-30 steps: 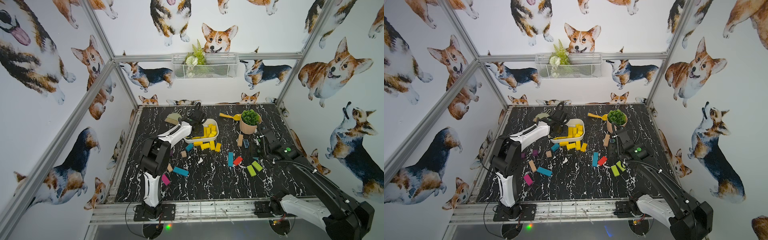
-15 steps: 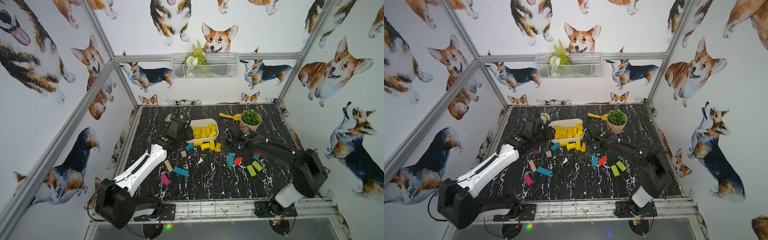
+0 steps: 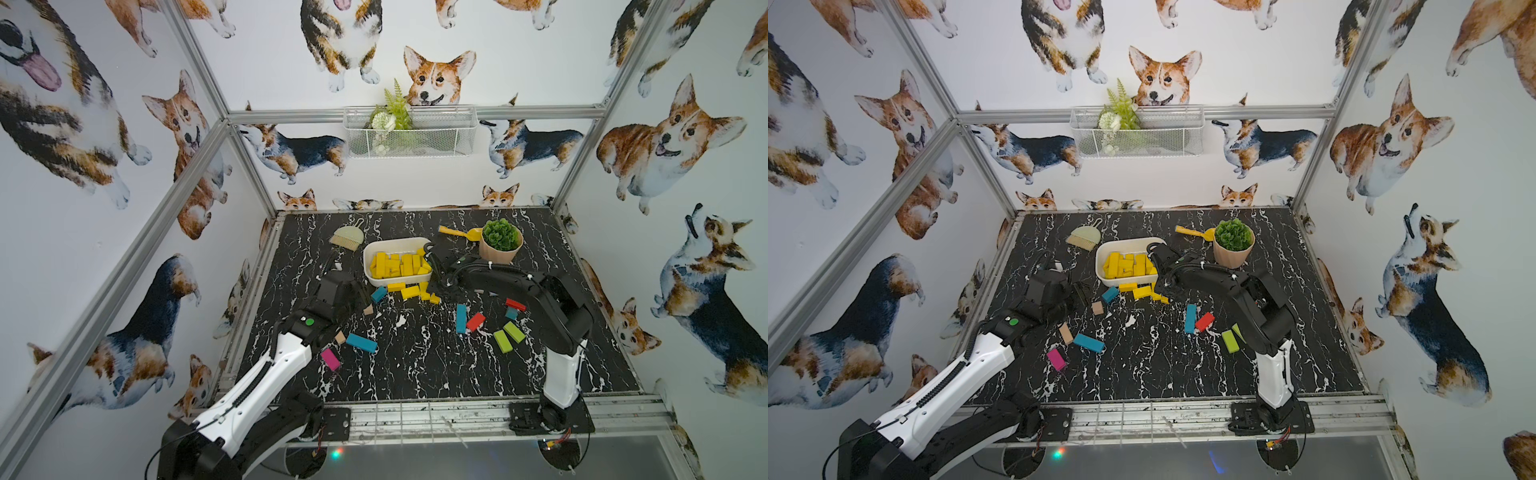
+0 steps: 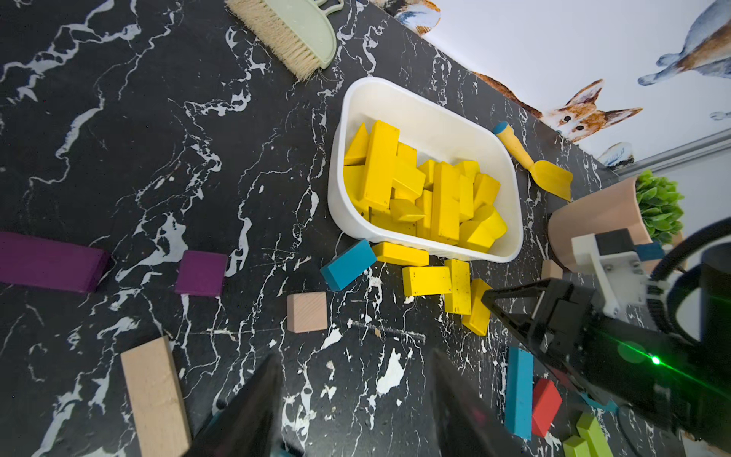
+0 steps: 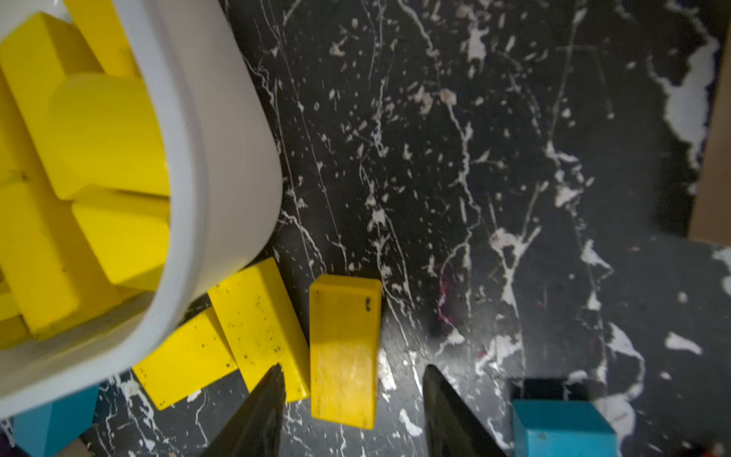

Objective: Pick out the yellow building blocks
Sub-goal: Pick up the building block from the center of the board, then place the building block in the storage box.

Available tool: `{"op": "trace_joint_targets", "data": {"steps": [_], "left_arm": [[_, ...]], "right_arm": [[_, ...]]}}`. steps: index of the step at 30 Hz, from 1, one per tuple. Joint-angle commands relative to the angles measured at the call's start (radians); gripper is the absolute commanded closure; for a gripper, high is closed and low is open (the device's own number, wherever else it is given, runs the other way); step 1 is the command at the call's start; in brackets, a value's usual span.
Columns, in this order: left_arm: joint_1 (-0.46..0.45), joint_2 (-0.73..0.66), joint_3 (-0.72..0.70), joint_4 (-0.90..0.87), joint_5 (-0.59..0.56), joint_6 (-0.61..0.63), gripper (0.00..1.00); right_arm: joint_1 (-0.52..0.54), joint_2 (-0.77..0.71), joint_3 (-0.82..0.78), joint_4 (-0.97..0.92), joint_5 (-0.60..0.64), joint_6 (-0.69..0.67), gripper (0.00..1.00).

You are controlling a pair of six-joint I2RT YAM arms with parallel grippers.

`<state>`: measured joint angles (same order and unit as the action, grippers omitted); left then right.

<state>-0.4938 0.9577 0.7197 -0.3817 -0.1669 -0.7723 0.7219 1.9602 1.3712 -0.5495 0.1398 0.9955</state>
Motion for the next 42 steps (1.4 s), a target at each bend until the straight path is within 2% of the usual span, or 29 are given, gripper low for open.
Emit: {"op": "trace_joint_targets", "data": {"steps": [1,10,15,21,23,27,31,38,42], "left_arm": [[0.004,-0.020,-0.001,-0.016,-0.043,-0.027,0.38],[0.006,-0.060,0.006,-0.056,-0.097,-0.028,0.39],[0.006,-0.059,0.009,-0.061,-0.098,-0.031,0.39],[0.006,-0.053,0.013,-0.065,-0.102,-0.033,0.39],[0.006,-0.047,0.014,-0.069,-0.103,-0.033,0.39],[0.006,-0.037,0.003,-0.057,-0.105,-0.038,0.39],[0.011,-0.001,-0.025,-0.016,-0.093,-0.062,0.39],[0.014,0.069,-0.005,-0.011,-0.078,-0.065,0.39],[0.017,0.085,-0.009,-0.001,-0.080,-0.055,0.39]], "right_arm": [[0.001,0.042,0.035,-0.057,0.062,0.057,0.48],[0.003,0.109,0.103,-0.112,0.077,0.026,0.55],[0.004,0.132,0.103,-0.129,0.081,0.020,0.65],[0.004,0.119,0.089,-0.117,0.073,0.011,0.71],[0.005,0.082,0.078,-0.135,0.089,0.013,0.77],[0.007,-0.094,0.017,-0.137,0.154,-0.018,0.81],[0.011,-0.205,-0.016,-0.082,0.155,-0.148,0.84],[0.013,-0.080,0.205,-0.124,0.130,-0.328,0.84],[0.012,0.051,0.402,-0.191,0.120,-0.428,0.81]]}}
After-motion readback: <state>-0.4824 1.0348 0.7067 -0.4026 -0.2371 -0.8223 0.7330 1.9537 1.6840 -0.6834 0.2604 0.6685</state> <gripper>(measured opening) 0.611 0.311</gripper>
